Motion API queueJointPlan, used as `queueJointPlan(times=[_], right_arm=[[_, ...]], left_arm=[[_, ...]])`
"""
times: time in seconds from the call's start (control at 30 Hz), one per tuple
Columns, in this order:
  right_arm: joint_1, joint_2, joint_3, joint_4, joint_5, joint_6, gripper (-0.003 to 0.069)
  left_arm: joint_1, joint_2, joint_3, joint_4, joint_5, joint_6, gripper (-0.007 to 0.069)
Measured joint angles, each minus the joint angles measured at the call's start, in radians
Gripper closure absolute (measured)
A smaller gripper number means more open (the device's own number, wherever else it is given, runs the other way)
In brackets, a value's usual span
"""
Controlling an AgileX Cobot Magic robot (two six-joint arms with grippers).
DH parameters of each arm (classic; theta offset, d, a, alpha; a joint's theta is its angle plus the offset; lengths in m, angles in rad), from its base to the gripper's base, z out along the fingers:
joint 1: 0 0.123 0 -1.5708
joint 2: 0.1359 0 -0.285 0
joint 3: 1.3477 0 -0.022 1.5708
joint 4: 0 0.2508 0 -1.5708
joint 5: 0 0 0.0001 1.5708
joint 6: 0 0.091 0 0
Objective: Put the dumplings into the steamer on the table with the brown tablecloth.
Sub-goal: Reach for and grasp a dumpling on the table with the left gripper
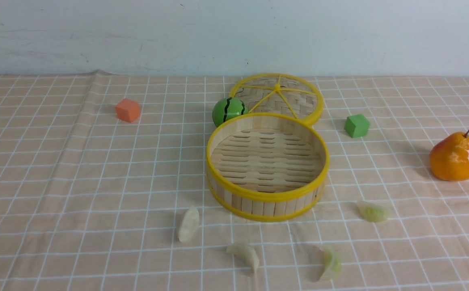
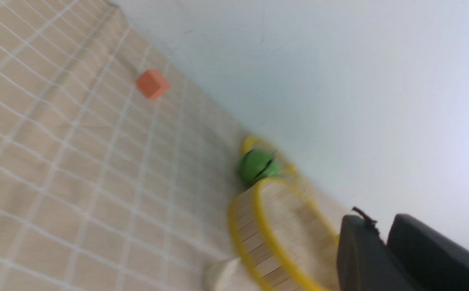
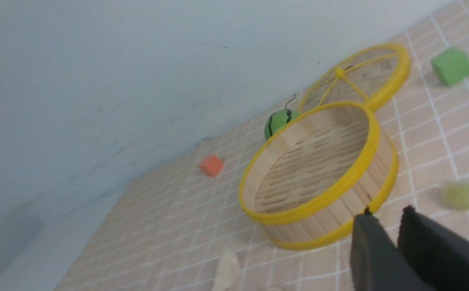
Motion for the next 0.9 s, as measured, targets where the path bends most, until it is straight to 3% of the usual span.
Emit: queueJointPlan(times=[0.1, 0.23, 0.3, 0.4, 0.57, 0.77, 0.9], right_arm=[[0.000, 0.185, -0.144, -0.083, 0.077, -0.074, 0.0671], [0.001, 0.474, -0.359, -0.237, 0.388, -0.189, 0.0678], [0.008, 0.558, -0.411, -0.263, 0.483, -0.211, 0.0678], [0.090, 0.748, -0.499, -0.303, 0.625, -0.240, 0.0677], [0.257, 0.849, -0.519, -0.370, 0.652, -0.250, 0.0674], [0.344, 0.861, -0.521, -0.460, 0.664, -0.218, 0.0672], [0.347, 0.861, -0.522, -0.474, 0.663, -0.211, 0.0669]], left_arm=[[0.000, 0.215, -0.167, 0.090, 0.186, 0.104, 0.0638], [-0.019, 0.468, -0.363, 0.128, 0.425, 0.224, 0.0638], [-0.040, 0.533, -0.395, 0.134, 0.459, 0.239, 0.0638], [-0.166, 0.699, -0.469, 0.162, 0.497, 0.258, 0.0638], [-0.350, 0.899, -0.534, 0.267, 0.497, 0.236, 0.0624], [-0.482, 1.105, -0.611, 0.330, 0.485, 0.190, 0.0449], [-0.549, 1.293, -0.681, 0.347, 0.412, 0.190, 0.0243]])
